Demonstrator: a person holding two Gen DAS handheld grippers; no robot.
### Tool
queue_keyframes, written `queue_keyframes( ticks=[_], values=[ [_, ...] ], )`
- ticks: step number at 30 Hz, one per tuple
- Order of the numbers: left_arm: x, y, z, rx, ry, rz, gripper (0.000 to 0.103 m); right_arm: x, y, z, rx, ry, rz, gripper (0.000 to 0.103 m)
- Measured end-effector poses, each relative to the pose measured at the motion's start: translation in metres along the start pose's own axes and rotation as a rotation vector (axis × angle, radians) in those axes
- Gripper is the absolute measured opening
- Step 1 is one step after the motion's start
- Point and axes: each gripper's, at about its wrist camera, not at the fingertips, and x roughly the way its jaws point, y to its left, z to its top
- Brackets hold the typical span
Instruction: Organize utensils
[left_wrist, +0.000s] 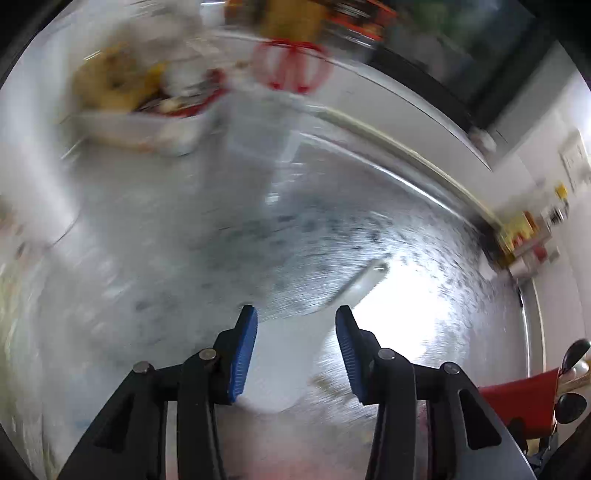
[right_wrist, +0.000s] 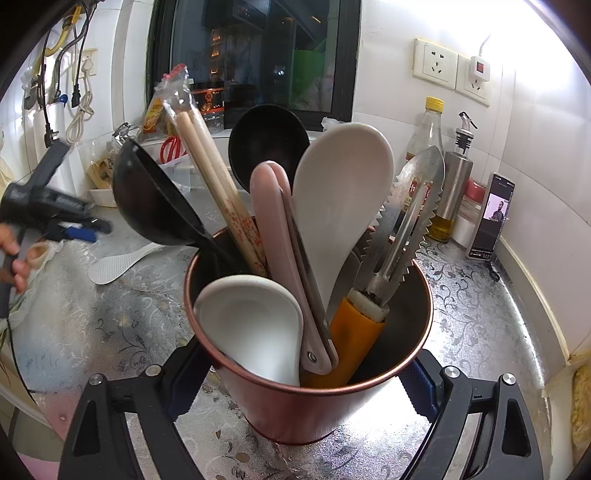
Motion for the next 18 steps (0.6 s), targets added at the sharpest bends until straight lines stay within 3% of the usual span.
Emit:
queue_keyframes(
  ticks=[6,13,18],
  values=[
    [0.045,-0.039,0.014,0.114,0.093,0.017,0.053,0.001,0.002,0.000,-0.001,0.001,-0.001,0.092],
    [0.065,-0.035,0.024,0.054,0.111,0.008,0.053,0.001,0.002,0.000,-0.002,0.001,-0.002,0.092],
    [0.070,-0.048,0.018,0.099,0.127,-0.020,0.053,0.001,0.002,0.000,-0.002,0.001,-0.002,0.092]
  ],
)
